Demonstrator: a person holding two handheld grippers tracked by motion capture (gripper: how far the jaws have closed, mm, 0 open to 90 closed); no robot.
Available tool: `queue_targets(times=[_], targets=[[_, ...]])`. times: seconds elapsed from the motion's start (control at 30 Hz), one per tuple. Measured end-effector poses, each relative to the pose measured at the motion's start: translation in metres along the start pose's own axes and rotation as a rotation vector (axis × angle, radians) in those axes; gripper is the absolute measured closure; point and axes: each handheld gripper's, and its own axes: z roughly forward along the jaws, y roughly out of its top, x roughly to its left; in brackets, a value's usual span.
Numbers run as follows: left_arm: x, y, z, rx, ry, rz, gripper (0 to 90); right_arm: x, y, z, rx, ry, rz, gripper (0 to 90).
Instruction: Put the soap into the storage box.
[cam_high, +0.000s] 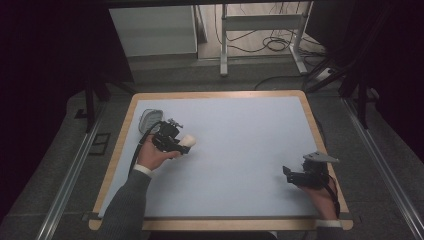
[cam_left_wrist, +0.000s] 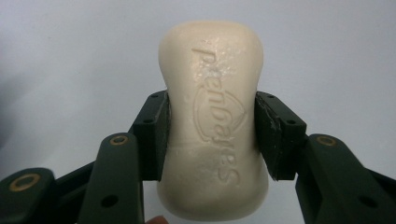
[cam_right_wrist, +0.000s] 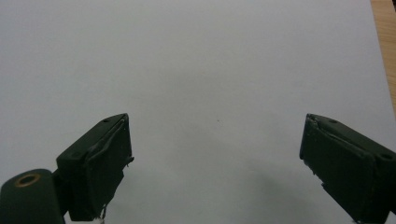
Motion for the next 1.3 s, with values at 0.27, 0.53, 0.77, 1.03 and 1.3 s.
queue_targets(times=[0.27,0.53,0.77,1.03,1.3], targets=[[0.007,0.003,-0.007,-0.006,0.016,-0.005,49.3,0.0,0.0,0.001,0.003,0.003,-0.001,8.9],[0.017,0.003,-0.017,-0.016,0.038,-0.023,49.4,0.0,0.0,0.0,0.001,-0.001,0.001,8.9],[0.026,0.005,-0.026,-0.029,0.055,-0.035,49.4,0.001,0.0,0.001,0.006,0.001,0.0,8.9],[0.037,0.005,-0.031,-0.035,0.059,-0.059,49.4,0.001,0.0,0.001,0.007,0.0,-0.001,8.9],[0.048,0.008,-0.037,-0.052,0.083,-0.085,49.3,0.001,0.0,0.001,0.007,-0.001,0.0,8.9]])
